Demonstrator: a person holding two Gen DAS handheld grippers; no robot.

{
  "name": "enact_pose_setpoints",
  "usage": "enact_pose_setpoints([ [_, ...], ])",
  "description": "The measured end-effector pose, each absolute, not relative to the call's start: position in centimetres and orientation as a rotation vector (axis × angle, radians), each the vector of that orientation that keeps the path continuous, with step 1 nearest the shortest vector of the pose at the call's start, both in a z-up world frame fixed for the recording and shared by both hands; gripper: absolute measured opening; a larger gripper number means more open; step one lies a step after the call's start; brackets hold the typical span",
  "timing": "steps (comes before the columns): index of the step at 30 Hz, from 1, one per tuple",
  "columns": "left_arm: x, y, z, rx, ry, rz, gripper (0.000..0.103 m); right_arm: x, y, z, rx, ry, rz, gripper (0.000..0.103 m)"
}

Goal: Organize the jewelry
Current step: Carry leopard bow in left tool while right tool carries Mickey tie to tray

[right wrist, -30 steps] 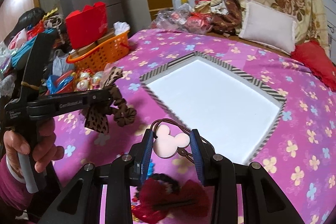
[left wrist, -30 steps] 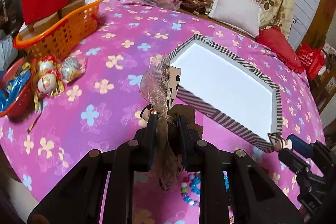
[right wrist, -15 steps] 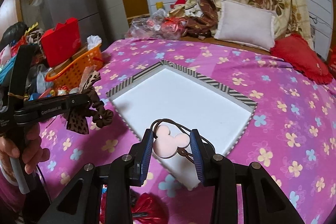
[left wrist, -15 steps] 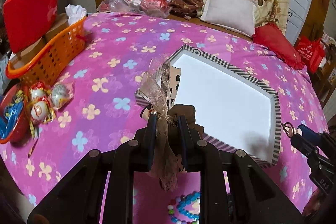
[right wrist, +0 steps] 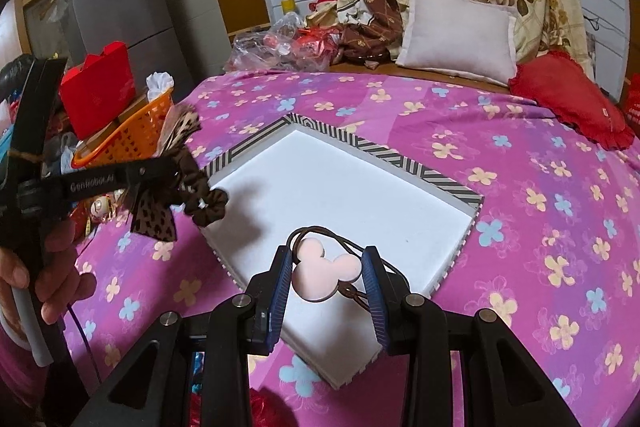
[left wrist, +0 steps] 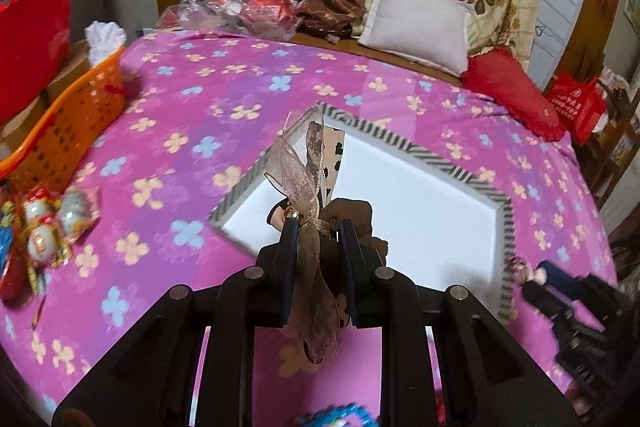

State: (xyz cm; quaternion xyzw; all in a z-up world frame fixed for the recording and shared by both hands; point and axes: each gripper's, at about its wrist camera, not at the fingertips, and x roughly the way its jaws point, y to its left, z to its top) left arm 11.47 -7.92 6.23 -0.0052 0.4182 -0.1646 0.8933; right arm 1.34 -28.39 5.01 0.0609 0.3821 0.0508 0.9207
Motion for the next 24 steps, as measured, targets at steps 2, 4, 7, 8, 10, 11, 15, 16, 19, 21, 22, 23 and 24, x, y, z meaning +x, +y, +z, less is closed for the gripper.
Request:
enact_pose_setpoints([
  [2, 12.4, -8.6, 6.3, -0.021, 0.866, -0.348, 0.019, 1.9, -28.4, 4.7, 0.13, 0.789, 0.106, 0.035],
  [4, 13.2, -9.0, 6.2, -0.03, 0.866, -0.345, 0.019, 2.6, -28.3, 4.3, 0.135, 0.796, 0.109, 0.035],
  [7, 15.1, -9.6, 5.2, -0.054, 0.892, -0.335, 0.019, 3.5, -28.0, 3.4, 0.128, 0.811, 0.108, 0.035],
  [8, 15.6, -9.8, 4.7, -0.058, 0.903, -0.329, 0.019, 3.9, -28.0, 2.9, 0.131, 0.819, 0.109, 0.035],
  [10, 16.7, -9.9, 3.5, -0.063, 0.93, -0.308, 0.019, 4.4, -27.9, 2.0, 0.133, 0.837, 0.111, 0.035],
  [11, 17.1, -9.9, 2.8, -0.066, 0.946, -0.295, 0.019, 4.6, -27.9, 1.5, 0.131, 0.845, 0.11, 0.035],
  [15, 18.2, -9.3, 0.2, -0.068, 1.004, -0.249, 0.019, 5.3, -27.6, -0.4, 0.128, 0.885, 0.115, 0.035],
  [16, 18.2, -9.0, -0.5, -0.069, 1.019, -0.238, 0.019, 5.4, -27.5, -0.9, 0.13, 0.894, 0.117, 0.035],
  [19, 18.0, -8.5, -1.5, -0.058, 1.039, -0.22, 0.02, 5.7, -27.4, -2.0, 0.136, 0.925, 0.126, 0.035],
  [21, 17.9, -8.2, -2.0, -0.045, 1.05, -0.207, 0.02, 5.8, -27.2, -2.7, 0.133, 0.943, 0.128, 0.035],
  [22, 17.8, -8.1, -2.2, -0.042, 1.054, -0.203, 0.02, 5.8, -27.1, -2.9, 0.132, 0.949, 0.127, 0.035],
  [23, 17.6, -7.9, -2.4, -0.042, 1.063, -0.194, 0.02, 5.9, -27.0, -3.2, 0.133, 0.957, 0.124, 0.035],
  [24, 17.5, -7.8, -2.5, -0.039, 1.059, -0.195, 0.02, 5.9, -26.9, -3.3, 0.13, 0.959, 0.12, 0.035],
])
